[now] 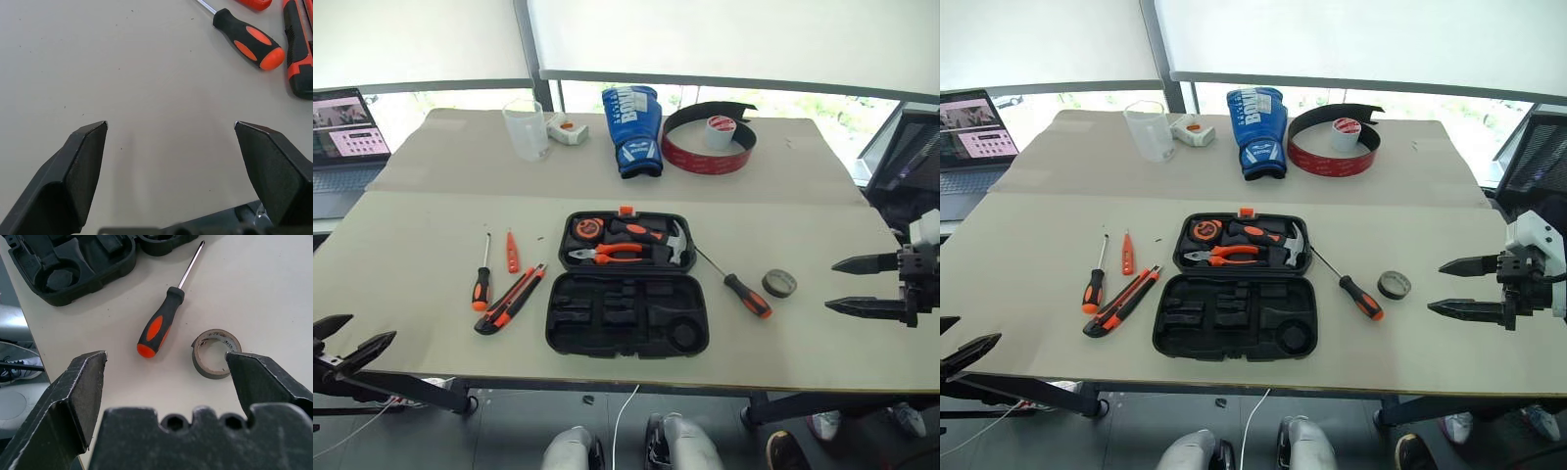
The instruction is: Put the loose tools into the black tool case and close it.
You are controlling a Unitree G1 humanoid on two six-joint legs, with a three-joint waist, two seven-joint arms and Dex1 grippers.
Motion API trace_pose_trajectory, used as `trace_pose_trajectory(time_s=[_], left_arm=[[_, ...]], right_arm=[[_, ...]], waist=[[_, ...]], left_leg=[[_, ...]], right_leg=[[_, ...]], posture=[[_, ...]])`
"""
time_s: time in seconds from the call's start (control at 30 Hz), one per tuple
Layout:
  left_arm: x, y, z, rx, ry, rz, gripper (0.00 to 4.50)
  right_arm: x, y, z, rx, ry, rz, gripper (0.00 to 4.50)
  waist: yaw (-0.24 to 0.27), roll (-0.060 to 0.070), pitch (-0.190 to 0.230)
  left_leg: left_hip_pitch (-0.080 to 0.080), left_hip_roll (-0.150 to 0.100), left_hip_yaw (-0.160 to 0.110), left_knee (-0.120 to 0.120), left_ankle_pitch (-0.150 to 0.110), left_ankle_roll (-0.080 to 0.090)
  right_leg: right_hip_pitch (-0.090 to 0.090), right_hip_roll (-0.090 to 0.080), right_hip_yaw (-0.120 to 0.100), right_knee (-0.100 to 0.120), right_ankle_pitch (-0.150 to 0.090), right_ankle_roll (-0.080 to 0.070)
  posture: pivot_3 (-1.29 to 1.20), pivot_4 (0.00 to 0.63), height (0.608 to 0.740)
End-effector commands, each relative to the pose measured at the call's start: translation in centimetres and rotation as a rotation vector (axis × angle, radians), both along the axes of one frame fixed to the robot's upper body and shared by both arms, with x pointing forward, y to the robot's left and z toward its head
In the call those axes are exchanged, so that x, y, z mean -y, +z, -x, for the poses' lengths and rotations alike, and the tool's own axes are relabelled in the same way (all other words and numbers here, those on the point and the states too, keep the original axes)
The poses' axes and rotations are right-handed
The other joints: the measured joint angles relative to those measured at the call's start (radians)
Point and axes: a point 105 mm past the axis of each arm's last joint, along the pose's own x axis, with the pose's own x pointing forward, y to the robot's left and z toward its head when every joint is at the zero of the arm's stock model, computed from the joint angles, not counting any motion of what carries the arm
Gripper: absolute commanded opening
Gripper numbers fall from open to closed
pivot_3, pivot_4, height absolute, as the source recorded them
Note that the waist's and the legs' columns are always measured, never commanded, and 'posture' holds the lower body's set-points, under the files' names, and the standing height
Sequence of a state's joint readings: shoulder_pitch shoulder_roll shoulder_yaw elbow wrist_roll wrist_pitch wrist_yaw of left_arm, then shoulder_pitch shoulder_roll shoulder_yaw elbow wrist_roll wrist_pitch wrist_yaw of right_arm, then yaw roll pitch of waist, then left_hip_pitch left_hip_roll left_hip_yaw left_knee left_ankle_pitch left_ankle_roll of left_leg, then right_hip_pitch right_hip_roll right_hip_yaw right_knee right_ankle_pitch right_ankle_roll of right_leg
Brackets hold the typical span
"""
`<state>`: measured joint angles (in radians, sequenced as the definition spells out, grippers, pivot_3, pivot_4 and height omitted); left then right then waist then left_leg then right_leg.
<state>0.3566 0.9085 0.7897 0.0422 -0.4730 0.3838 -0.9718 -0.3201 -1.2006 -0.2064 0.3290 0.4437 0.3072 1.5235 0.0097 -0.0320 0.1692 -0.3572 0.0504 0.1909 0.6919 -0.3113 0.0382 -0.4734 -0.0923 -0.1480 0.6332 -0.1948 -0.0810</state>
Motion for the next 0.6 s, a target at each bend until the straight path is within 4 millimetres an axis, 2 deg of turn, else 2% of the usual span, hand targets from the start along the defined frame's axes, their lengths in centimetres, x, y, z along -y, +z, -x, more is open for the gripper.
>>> trace_pose_trajectory(time_s=[0.03, 0.1, 0.23, 0.3, 0.43, 0.5, 0.6], left_arm=[[-0.2, 1.1, -0.5, 0.037, 0.020, -0.040, 4.44], [0.2, 1.4, -1.8, 0.058, 0.063, -0.022, 4.44], [3.2, 2.2, -4.1, 0.049, 0.048, 0.052, 4.44], [4.2, 2.2, -4.9, 0.023, 0.062, 0.077, 4.44], [4.8, 1.5, -6.9, -0.079, 0.177, 0.168, 4.44], [5.2, 1.6, -7.5, -0.099, 0.194, 0.200, 4.44], [6.6, 1.3, -9.1, -0.140, 0.179, 0.220, 4.44]], right_arm=[[0.2, 0.7, 0.1, 0.035, 0.009, -0.009, 4.50], [0.1, 1.2, 0.0, 0.075, 0.002, -0.025, 4.50], [-2.0, 2.8, -0.1, 0.151, 0.043, -0.073, 4.50], [-3.2, 3.3, 0.1, 0.172, 0.069, -0.087, 4.50], [-6.9, 4.3, 1.5, 0.193, 0.184, -0.129, 4.50], [-7.9, 4.4, 2.0, 0.201, 0.213, -0.129, 4.50], [-10.5, 4.7, 3.0, 0.219, 0.296, -0.149, 4.50]], waist=[[0.000, 0.000, 0.000], [0.003, 0.000, 0.000], [0.006, 0.000, 0.000], [0.004, 0.000, 0.000], [0.003, 0.000, 0.000], [0.002, -0.001, 0.000], [0.003, -0.001, 0.000]], left_leg=[[0.000, 0.000, 0.000, 0.000, 0.000, 0.000], [0.000, 0.000, 0.000, 0.000, 0.000, 0.000], [0.000, 0.000, -0.001, 0.001, 0.001, -0.001], [0.000, 0.000, 0.000, 0.001, 0.001, -0.001], [0.001, -0.001, 0.000, 0.001, 0.001, -0.002], [0.001, -0.001, 0.000, 0.001, 0.002, -0.003], [0.003, -0.001, 0.000, 0.001, 0.002, -0.004]], right_leg=[[0.000, 0.000, 0.000, 0.000, 0.000, 0.000], [0.000, 0.000, 0.000, 0.000, 0.000, 0.000], [0.001, 0.000, 0.000, 0.002, 0.000, 0.000], [0.001, 0.000, 0.001, 0.003, 0.000, 0.000], [0.001, 0.000, 0.001, 0.006, 0.000, 0.000], [0.001, 0.000, 0.002, 0.007, 0.000, 0.000], [0.002, 0.000, 0.002, 0.008, 0.000, 0.000]], posture=[[0.00, 0.150, 0.727], [0.00, 0.150, 0.727], [0.00, 0.150, 0.727], [0.00, 0.150, 0.727], [0.00, 0.150, 0.727], [0.00, 0.150, 0.727], [0.00, 0.150, 0.727]])
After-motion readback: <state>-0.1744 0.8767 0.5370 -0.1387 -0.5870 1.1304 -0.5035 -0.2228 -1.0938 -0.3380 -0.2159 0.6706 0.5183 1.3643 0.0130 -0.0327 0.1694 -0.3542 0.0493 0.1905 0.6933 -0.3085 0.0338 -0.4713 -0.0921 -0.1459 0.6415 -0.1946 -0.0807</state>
